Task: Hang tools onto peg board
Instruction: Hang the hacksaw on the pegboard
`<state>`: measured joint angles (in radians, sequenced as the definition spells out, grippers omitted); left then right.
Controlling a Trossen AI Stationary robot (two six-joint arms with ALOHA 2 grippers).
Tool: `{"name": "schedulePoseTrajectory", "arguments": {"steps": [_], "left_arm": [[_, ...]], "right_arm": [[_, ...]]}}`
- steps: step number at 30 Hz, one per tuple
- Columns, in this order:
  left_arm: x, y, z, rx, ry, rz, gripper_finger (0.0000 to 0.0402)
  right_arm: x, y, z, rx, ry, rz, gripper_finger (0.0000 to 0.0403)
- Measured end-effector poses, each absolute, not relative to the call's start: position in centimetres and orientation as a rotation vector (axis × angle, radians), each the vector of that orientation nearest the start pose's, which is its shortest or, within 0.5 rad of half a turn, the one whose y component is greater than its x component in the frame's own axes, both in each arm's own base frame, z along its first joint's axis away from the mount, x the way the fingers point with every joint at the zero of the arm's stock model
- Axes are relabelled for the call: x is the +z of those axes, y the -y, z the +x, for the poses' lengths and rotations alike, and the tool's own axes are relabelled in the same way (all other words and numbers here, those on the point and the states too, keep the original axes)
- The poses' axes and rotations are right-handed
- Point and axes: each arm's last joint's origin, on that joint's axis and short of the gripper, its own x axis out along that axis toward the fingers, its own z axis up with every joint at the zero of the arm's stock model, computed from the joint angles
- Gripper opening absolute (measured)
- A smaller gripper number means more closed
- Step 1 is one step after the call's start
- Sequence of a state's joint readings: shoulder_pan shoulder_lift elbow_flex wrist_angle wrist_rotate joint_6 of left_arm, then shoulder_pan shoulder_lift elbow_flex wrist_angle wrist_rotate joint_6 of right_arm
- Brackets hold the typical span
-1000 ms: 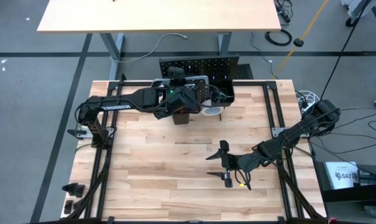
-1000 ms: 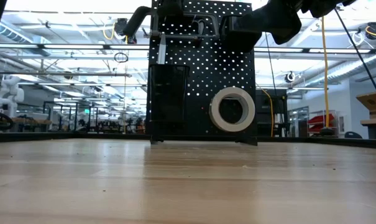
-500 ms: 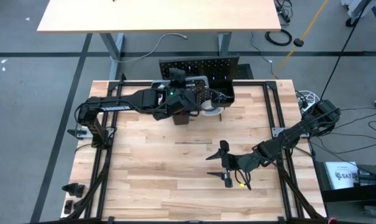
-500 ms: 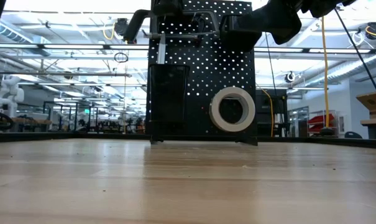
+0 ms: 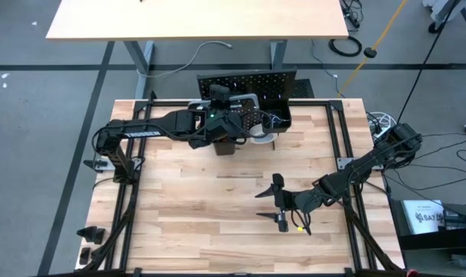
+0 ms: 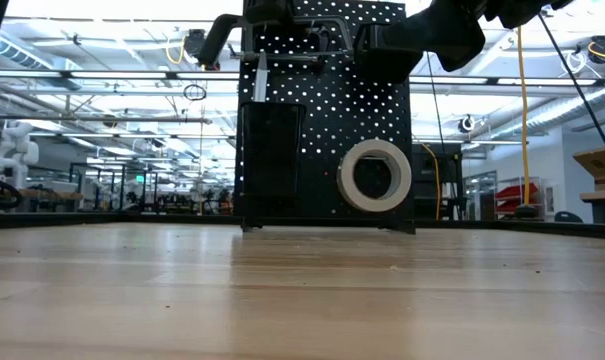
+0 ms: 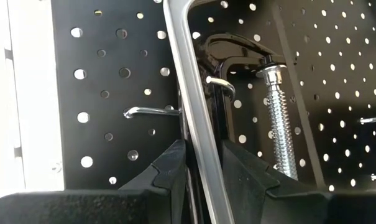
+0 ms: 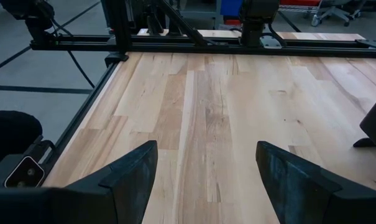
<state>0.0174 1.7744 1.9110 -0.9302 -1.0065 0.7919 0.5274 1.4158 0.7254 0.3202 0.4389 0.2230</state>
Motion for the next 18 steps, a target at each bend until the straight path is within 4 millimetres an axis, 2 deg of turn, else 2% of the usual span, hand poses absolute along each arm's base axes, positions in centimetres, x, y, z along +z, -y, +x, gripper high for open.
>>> {"name": "schedulePoseTrajectory", "arguments": {"steps": [8,11,13,15,18], "left_arm": [[39.5,-3.1,36.6,0.646,-1.096,1.078,0.0099],[39.5,-3.1,36.7,0.646,-1.097,1.078,0.0099],[39.5,-3.1,36.7,0.646,-1.097,1.078,0.0099],[39.5,-3.1,36.7,0.647,-1.097,1.078,0.0099],[39.5,-3.1,36.7,0.649,-1.098,1.079,0.0099]], "right_arm": [[22.3,-13.5,26.3,0.040,-0.309,0.053,0.0267],[23.2,-13.7,26.5,0.061,-0.230,0.011,0.0267],[24.8,-14.2,26.6,0.083,-0.185,-0.032,0.0267],[27.3,-14.7,26.6,0.085,-0.150,-0.067,0.0267],[31.1,-15.0,26.2,-0.041,-0.172,-0.143,0.0267]]}}
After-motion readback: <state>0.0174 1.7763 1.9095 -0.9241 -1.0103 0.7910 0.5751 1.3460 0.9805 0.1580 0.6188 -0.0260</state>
